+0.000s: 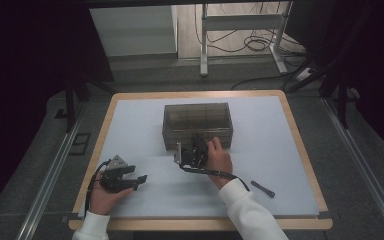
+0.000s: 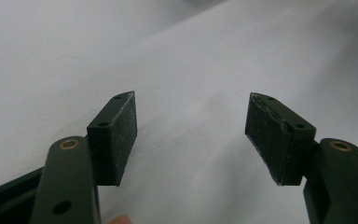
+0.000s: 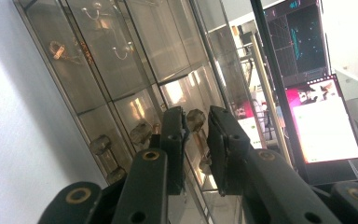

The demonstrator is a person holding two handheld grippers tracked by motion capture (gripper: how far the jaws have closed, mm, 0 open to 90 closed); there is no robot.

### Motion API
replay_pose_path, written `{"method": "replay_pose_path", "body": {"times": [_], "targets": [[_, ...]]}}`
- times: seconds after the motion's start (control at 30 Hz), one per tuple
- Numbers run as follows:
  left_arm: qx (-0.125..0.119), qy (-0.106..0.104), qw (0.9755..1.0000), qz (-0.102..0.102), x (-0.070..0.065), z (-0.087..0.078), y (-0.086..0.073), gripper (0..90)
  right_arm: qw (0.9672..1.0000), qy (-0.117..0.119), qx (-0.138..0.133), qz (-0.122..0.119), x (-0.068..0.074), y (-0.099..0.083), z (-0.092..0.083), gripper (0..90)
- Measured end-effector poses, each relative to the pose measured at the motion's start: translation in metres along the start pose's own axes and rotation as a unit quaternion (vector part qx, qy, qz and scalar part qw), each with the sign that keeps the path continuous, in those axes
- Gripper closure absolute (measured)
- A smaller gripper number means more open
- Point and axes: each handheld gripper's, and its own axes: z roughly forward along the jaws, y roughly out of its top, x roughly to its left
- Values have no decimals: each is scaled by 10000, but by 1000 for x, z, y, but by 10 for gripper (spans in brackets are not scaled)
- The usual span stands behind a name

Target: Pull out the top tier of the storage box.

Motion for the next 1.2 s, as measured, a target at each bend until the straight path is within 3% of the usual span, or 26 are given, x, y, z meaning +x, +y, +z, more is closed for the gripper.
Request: {"method": "replay_pose_path", "body": {"times": [1.2], "targets": [[8, -2, 10000, 1, 0, 0, 0, 341, 9994, -210, 112, -238, 5, -1, 0, 769]]}}
